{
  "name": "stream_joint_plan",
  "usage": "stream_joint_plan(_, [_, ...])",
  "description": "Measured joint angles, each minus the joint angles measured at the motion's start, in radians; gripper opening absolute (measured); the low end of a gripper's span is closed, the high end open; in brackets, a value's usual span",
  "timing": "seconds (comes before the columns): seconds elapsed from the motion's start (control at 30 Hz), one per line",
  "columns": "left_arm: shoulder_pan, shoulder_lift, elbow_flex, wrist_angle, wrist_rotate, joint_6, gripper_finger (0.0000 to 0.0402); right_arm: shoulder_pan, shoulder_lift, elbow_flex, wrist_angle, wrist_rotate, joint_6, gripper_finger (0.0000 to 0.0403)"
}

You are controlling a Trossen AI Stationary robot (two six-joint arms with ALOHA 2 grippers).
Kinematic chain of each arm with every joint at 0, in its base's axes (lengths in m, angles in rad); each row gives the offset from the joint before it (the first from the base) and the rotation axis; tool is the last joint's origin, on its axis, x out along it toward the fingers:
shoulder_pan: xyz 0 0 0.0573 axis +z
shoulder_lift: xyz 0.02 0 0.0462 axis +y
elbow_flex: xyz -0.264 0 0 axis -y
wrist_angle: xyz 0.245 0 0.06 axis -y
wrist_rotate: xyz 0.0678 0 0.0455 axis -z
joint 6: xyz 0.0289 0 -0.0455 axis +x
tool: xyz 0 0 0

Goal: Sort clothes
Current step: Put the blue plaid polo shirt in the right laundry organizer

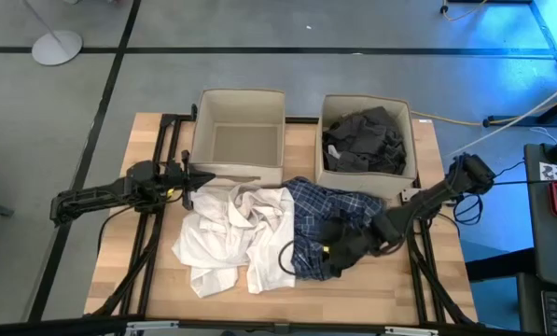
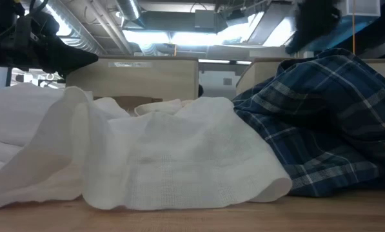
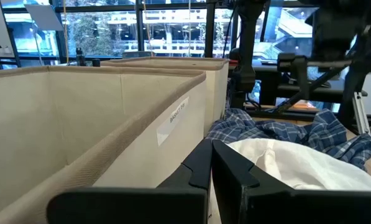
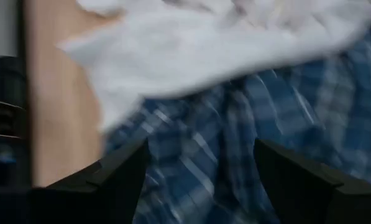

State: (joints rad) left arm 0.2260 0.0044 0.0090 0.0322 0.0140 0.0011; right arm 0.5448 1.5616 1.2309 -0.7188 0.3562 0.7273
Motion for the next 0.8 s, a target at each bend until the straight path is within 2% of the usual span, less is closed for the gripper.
stream_joint_plan(0.13, [0.0,0.0,0.0,-0.001,0.0,-0.017,0.0004,0.04,0.008,-0.055,-0.023,0.056,0.104,0.0293])
stream_joint_plan(0.3, [0.0,0.001,0.0,-0.017,0.0,-0.025,0.0004,0.047,0.008,-0.113,0.012,-0.007,0.163,0.0293])
stream_joint_plan(0.6, [0.0,0.002,0.0,-0.019,0.0,-0.027,0.0004,0.044,0.008,-0.21,0.15,0.002,0.102,0.0293])
stream_joint_plan(0.8, [0.0,0.002,0.0,-0.02,0.0,-0.02,0.0004,0.044,0.008,-0.309,0.273,0.086,0.047,0.0293])
